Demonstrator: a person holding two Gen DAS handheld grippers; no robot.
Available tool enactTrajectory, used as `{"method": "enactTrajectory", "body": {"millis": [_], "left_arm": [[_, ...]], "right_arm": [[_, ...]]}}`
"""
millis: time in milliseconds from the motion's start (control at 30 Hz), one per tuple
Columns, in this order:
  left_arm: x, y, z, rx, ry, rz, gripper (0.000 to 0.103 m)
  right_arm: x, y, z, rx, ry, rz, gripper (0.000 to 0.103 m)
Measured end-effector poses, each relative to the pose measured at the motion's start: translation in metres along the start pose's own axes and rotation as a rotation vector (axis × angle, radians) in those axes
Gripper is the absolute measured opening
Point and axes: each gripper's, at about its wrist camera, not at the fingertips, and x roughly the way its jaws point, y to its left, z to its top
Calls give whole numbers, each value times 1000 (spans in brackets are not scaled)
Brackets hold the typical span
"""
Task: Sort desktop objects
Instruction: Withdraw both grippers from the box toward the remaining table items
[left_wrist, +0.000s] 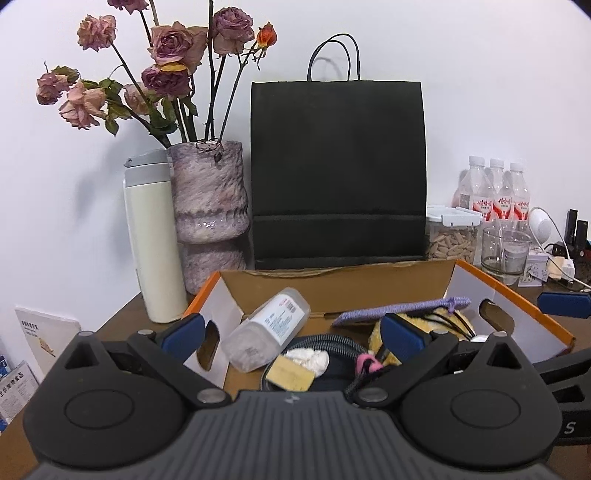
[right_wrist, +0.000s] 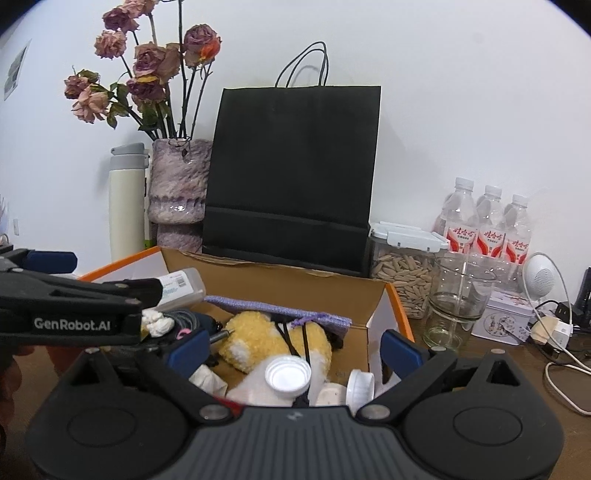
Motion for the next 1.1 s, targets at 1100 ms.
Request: {"method": "enactTrajectory", "body": {"millis": [1100], "left_arm": [[-77,24,-53,0,177,7,103]], "right_arm": [[-72,17,-54,-18,225,56,99]]}}
